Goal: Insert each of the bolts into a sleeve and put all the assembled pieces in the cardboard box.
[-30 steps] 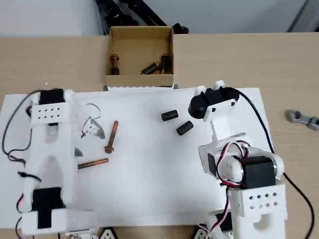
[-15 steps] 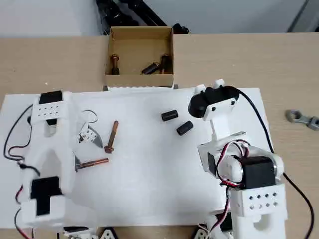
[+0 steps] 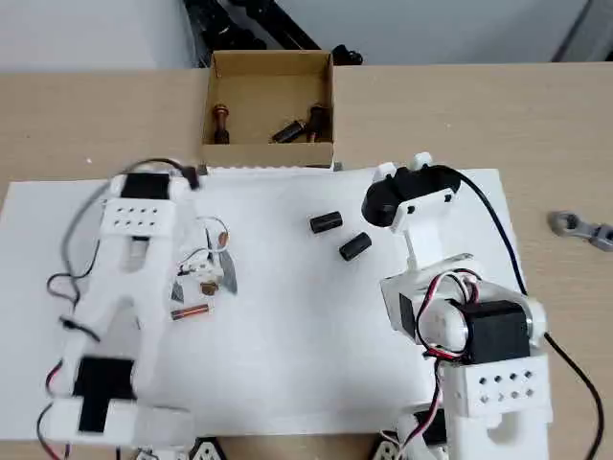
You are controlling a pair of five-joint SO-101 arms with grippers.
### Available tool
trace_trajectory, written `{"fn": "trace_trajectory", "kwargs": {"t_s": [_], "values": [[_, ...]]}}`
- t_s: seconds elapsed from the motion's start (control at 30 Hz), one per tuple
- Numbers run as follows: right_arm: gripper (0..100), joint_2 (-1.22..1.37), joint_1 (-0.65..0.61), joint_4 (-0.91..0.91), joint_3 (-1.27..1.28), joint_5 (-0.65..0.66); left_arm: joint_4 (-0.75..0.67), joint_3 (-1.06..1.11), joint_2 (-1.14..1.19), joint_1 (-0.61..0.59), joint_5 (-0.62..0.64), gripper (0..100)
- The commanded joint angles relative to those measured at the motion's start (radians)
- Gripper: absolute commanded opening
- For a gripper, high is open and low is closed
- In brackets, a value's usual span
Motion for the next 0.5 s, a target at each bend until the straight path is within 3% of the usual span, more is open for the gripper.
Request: {"fn": "trace_trajectory", "kwargs": {"t_s": [0.0, 0.2, 0.47], "values": [[0.4, -0.015, 0.001, -0.015, -0.005, 0.012, -0.037, -0.067, 0.123, -0.044, -0.224, 27], [0.4, -0.015, 0.001, -0.013, -0.005, 0.012, -0.075, -0.18, 0.226, -0.109, -0.275, 21], [0.4, -0.015, 0.001, -0.018, -0.005, 0.012, 0.032, -0.243, 0.066, -0.041, -0.348, 21]]}}
